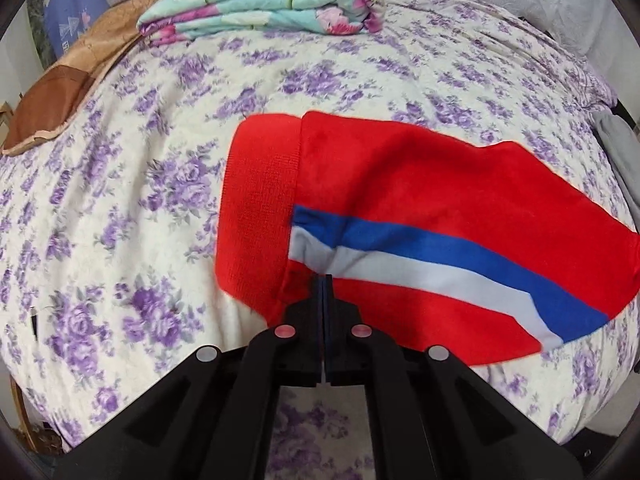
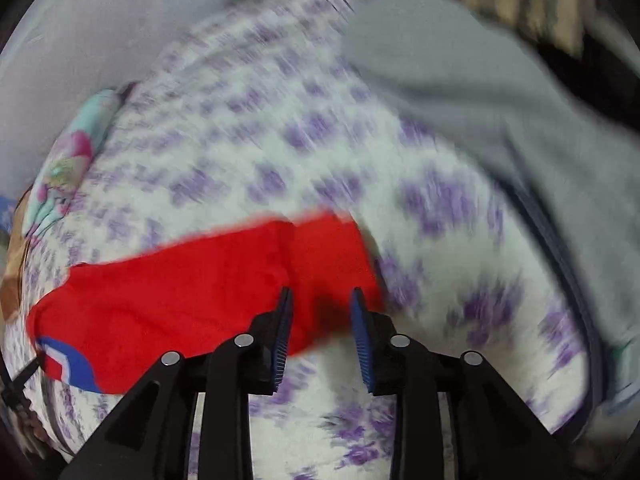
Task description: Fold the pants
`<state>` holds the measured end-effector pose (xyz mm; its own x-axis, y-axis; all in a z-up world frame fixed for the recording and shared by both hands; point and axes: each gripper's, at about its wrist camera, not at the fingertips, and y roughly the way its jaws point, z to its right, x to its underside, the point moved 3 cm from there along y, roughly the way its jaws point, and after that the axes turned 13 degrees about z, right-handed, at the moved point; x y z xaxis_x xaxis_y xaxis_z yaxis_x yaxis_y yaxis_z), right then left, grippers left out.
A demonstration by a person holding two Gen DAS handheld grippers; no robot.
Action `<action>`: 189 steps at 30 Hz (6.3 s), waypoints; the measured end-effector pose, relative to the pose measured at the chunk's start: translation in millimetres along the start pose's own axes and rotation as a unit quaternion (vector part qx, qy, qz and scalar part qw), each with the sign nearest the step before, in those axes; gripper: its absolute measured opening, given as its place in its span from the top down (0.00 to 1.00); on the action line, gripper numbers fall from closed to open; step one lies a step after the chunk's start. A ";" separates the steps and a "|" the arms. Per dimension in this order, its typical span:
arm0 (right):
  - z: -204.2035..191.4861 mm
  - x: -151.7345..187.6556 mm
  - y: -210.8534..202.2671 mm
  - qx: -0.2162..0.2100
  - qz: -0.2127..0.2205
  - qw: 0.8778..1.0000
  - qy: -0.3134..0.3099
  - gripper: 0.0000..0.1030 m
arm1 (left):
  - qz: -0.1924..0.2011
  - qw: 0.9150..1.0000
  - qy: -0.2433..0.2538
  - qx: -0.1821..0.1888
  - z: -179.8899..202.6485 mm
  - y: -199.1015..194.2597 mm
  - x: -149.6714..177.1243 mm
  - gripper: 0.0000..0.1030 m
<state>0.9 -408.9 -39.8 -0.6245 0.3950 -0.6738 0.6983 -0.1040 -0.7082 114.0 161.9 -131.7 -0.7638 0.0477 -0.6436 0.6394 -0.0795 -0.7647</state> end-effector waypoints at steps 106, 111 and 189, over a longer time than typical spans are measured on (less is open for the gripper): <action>-6.2 60.6 18.7 -0.111 -0.016 0.982 0.150 0.40 | -0.032 0.977 0.045 0.207 156.7 25.9 -8.2 0.99; 10.8 67.2 41.6 -0.130 -0.036 0.972 0.191 0.40 | -0.050 0.978 0.024 0.202 142.8 30.5 13.6 0.99; -353.8 100.8 49.4 -0.189 -0.085 0.930 -0.304 0.50 | 0.025 0.987 -0.103 0.118 12.8 42.9 -25.1 0.72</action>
<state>96.2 -51.3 -68.1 -0.7396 -0.2257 -0.6341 0.5718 0.2864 -0.7688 159.4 144.5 -147.9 -0.7494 -0.1627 -0.6418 0.6566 -0.3071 -0.6889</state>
